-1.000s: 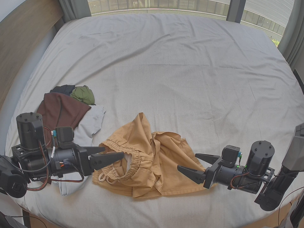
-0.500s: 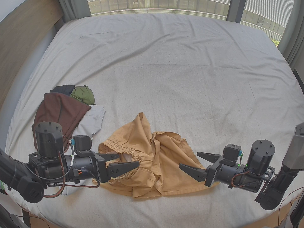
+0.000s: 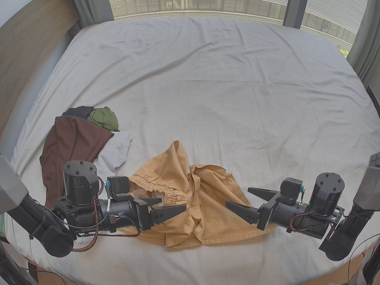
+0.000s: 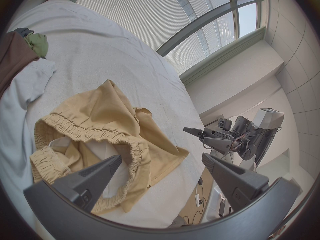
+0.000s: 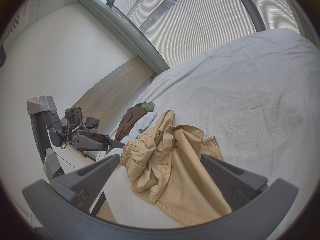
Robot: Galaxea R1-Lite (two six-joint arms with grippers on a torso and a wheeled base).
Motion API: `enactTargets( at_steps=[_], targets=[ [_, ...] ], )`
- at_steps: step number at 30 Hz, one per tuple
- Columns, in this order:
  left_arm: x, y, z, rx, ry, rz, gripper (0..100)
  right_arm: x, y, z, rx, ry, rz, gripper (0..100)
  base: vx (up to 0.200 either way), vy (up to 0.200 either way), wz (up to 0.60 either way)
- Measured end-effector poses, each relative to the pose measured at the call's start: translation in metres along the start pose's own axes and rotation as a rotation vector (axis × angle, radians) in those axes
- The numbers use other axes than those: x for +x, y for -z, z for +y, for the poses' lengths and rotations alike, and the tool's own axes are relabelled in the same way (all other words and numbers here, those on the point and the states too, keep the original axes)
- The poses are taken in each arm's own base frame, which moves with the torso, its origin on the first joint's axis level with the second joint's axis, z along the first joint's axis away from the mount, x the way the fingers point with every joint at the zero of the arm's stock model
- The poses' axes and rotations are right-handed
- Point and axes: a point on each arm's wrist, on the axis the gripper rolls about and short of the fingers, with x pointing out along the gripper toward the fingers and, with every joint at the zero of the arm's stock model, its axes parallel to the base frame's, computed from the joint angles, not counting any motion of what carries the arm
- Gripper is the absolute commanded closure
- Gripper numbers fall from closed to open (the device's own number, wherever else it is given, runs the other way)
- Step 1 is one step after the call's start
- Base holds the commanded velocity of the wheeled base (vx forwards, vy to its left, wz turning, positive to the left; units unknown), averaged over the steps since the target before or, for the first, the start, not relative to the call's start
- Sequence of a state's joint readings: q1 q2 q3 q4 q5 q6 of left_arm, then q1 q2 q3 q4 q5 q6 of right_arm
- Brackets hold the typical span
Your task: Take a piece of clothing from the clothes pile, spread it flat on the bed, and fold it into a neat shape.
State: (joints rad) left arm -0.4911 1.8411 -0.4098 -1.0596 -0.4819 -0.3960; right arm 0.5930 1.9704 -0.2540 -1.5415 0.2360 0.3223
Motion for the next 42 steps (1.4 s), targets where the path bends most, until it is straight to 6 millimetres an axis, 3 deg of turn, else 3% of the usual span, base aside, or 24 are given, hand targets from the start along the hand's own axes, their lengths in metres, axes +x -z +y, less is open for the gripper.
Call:
enactTargets(
  at_steps=[29,30,42],
  targets=[
    [0.040,0.024,0.008,-0.032,0.010,-0.011,0,0.002,-0.006,-0.002,-0.004,0.006,-0.028,0,0.000,0.000,0.00],
    [0.042,0.024,0.009,-0.030,0.001,-0.020,100,0.002,-0.006,-0.002,-0.004,0.005,-0.029,0,0.000,0.000,0.00],
    [0.047,0.022,0.012,-0.020,-0.007,-0.055,100,0.002,-0.008,-0.002,-0.006,0.003,-0.036,0,0.000,0.000,0.00]
  ],
)
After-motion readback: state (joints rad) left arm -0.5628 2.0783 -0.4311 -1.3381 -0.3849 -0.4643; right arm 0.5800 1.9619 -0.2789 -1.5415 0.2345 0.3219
